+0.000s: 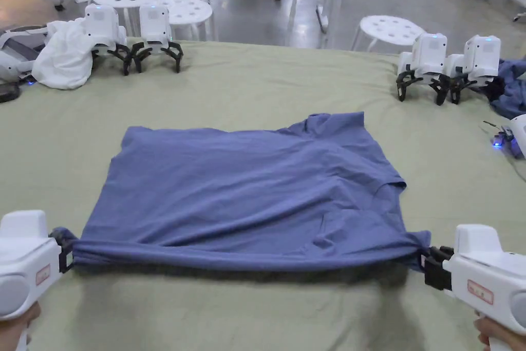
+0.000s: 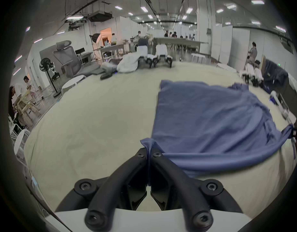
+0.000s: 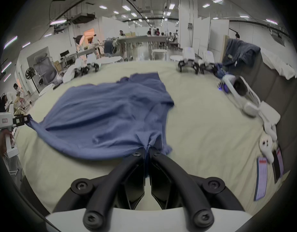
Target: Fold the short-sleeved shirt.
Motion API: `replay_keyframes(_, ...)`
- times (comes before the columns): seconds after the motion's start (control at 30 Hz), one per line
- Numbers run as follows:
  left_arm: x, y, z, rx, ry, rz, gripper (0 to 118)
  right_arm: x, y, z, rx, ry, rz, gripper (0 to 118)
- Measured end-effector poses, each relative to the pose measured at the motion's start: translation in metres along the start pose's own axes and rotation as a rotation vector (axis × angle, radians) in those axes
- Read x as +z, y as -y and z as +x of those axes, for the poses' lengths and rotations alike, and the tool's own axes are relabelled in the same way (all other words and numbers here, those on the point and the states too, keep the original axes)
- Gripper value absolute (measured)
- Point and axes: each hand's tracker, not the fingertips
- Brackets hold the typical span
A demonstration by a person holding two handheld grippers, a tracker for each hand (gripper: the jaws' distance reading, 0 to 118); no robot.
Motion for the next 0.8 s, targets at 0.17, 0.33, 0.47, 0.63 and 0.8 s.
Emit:
replay_keyframes(0.17,0.012,0.036,-0.014,-0.018,0.017,-0.067,0,0.000,0.046,0.004,0.000,-0.011,-0.081,5)
replay_keyframes(0.33,0.024,0.054,-0.025,-0.047,0.037,-0.110,0,-0.002,0.072,0.003,0.044,-0.004,-0.165,5)
replay_keyframes(0.47,0.031,0.067,-0.027,-0.089,0.057,-0.146,0,-0.002,0.080,0.003,0.026,-0.008,-0.194,5)
replay_keyframes(0.63,0.040,0.075,-0.024,-0.163,0.064,-0.150,0,0.007,0.079,-0.002,0.071,0.011,-0.200,5)
replay_keyframes(0.8,0.043,0.076,-0.030,-0.168,0.072,-0.155,0,0.020,0.088,0.002,0.080,0.002,-0.219,5)
